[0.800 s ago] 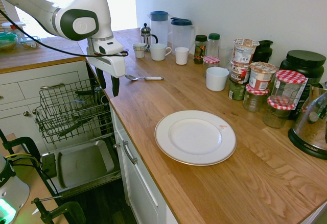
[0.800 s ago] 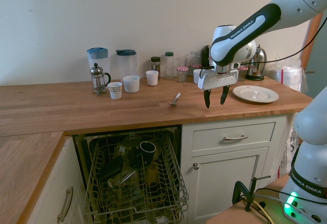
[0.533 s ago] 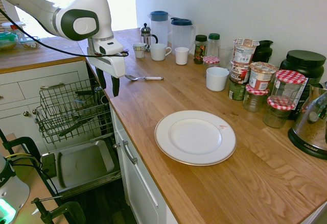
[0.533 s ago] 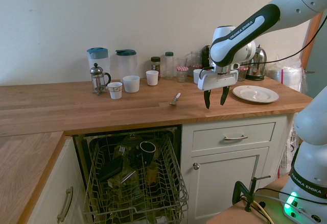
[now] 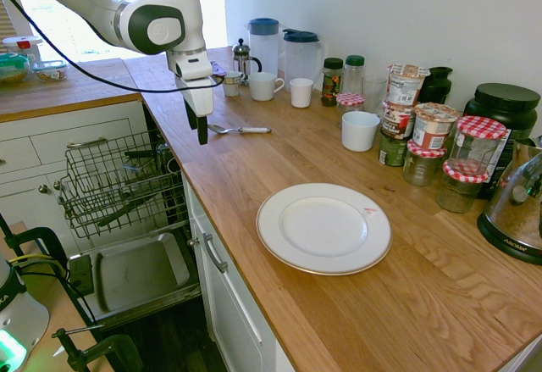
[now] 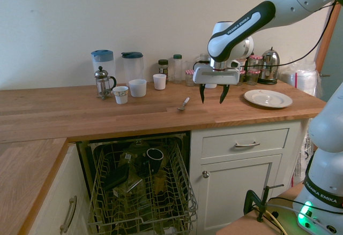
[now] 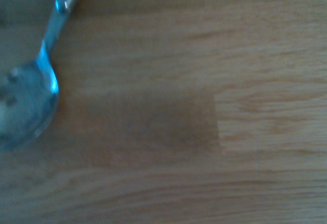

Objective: Put the spoon in the dishwasher

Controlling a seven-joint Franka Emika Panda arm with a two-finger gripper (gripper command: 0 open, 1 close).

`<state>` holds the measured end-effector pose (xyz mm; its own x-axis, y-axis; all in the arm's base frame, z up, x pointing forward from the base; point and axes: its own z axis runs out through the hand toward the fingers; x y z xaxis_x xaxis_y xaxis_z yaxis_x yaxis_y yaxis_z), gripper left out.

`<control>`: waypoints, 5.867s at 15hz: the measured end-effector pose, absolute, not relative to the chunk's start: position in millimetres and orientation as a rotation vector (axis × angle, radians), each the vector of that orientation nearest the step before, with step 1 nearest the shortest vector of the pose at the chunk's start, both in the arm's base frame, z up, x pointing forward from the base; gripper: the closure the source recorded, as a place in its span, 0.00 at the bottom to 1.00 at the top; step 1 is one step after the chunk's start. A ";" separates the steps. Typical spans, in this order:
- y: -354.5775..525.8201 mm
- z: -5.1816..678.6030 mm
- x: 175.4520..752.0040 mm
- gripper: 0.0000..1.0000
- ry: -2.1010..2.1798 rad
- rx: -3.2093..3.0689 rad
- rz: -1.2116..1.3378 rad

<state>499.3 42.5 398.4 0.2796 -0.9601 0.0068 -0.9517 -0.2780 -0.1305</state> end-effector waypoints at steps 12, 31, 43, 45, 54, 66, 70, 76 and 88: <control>112.4 392.0 627.0 0.00 2.297 -2.121 -0.282; 107.5 338.1 673.8 1.00 2.344 -2.102 -0.112; 104.9 337.5 675.7 1.00 2.339 -2.097 -0.098; 105.6 341.3 675.6 1.00 2.335 -2.095 -0.103; 127.6 428.1 645.0 1.00 2.227 -2.134 -0.255; 286.8 380.7 387.7 1.00 1.719 -2.528 -0.311; 321.6 350.4 359.0 1.00 1.624 -2.619 -0.299; 369.3 252.0 401.0 1.00 1.582 -2.761 -0.113; 362.0 148.0 413.8 0.00 1.612 -2.829 0.162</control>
<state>413.8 362.0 148.0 0.5077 -0.8611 -0.0272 -0.8493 -0.5056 0.1519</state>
